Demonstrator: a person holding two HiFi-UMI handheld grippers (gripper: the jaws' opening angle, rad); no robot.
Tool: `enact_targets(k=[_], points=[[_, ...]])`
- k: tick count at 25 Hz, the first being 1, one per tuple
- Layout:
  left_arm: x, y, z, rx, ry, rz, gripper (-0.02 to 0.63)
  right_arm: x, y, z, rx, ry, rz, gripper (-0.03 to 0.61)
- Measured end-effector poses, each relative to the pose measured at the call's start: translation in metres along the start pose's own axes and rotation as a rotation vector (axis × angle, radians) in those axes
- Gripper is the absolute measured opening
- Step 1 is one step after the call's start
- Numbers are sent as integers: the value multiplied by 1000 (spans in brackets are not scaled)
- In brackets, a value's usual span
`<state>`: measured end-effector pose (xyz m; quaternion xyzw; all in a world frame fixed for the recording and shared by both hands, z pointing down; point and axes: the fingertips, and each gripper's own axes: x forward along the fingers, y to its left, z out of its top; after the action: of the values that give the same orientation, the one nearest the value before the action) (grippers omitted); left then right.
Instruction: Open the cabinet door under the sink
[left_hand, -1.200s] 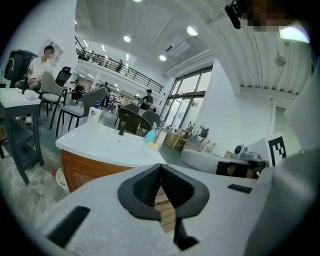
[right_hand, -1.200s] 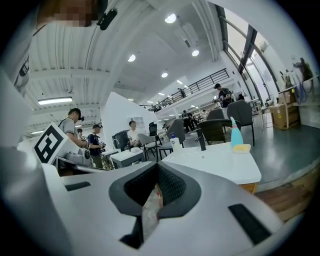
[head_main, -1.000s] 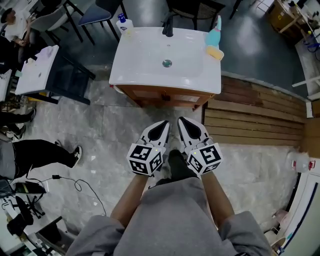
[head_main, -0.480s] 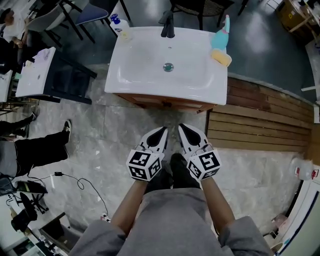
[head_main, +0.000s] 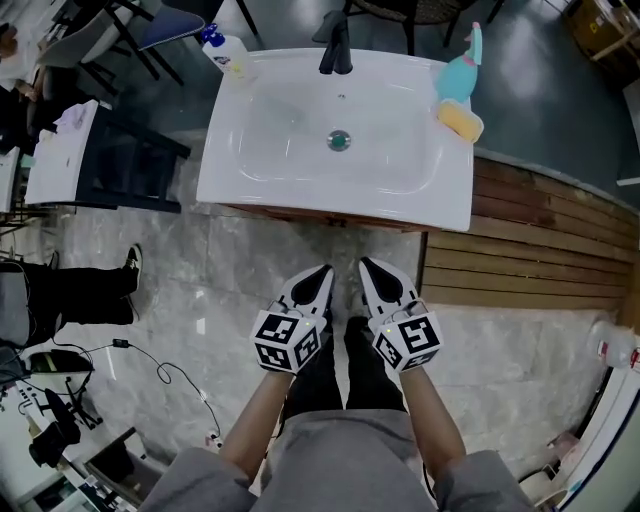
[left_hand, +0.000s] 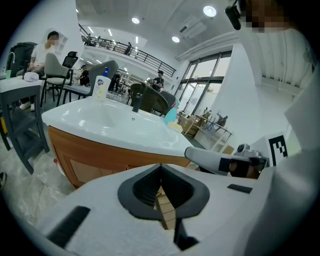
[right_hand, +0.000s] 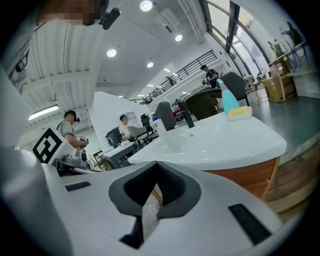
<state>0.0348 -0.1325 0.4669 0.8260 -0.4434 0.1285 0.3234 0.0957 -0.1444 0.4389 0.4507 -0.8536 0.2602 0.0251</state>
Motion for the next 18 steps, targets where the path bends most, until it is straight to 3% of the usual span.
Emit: enact_targets(k=[7,18], points=[[29,30,-16,4,30,5,9,29,-18,-38,24,39,-7,10],[48,68,-36,-4,53,23,9,61,-19,-67,27,54,-15,9]])
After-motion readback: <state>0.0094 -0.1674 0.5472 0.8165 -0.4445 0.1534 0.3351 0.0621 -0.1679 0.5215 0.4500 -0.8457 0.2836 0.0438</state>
